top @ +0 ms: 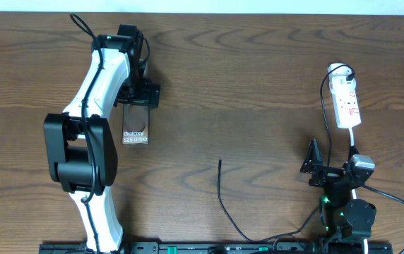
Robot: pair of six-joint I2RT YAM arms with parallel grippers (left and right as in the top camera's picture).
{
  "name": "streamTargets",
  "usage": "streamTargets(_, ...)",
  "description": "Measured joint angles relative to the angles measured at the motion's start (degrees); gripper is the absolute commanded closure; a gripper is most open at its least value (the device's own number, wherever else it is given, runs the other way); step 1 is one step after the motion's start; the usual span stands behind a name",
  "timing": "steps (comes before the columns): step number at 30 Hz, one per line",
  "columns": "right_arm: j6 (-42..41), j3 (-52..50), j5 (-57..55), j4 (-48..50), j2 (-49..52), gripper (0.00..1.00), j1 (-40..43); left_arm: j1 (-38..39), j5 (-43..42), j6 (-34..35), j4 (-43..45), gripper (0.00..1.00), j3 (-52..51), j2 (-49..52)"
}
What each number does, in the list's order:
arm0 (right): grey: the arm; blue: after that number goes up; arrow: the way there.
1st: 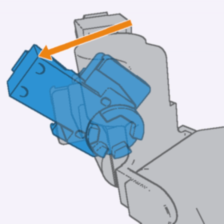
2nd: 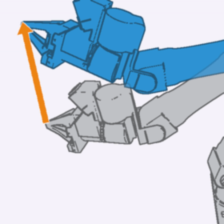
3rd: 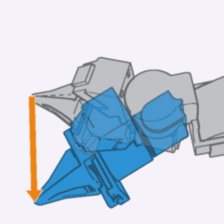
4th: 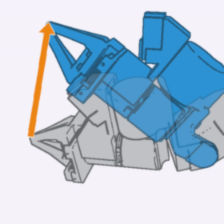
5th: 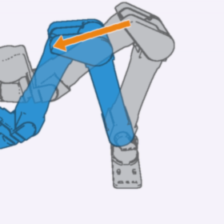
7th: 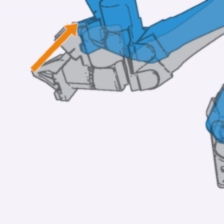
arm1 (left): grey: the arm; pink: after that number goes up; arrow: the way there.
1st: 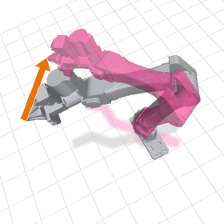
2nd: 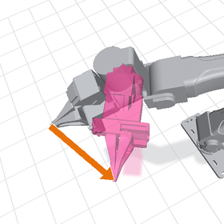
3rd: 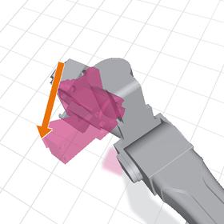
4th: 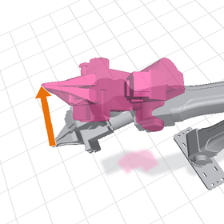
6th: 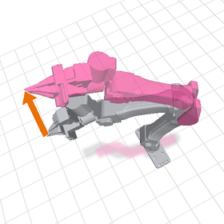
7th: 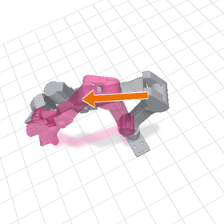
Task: Plug charger to phone and switch on socket
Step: 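Move the left gripper over the Galaxy phone and lower toward it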
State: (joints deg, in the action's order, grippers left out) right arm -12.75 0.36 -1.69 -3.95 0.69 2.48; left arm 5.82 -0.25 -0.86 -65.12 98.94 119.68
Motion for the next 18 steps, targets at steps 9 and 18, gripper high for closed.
streamTargets(9,0.0,0.0,0.0,0.0,0.0,0.01,0.0,-0.09,-0.7,0.68,0.31,0.01,-1.22,-0.15)
streamTargets(18,0.0,0.0,0.0,0.0,0.0,0.01,0.0,-0.09,-0.94,0.87,4.46,0.01,-8.72,-9.68)
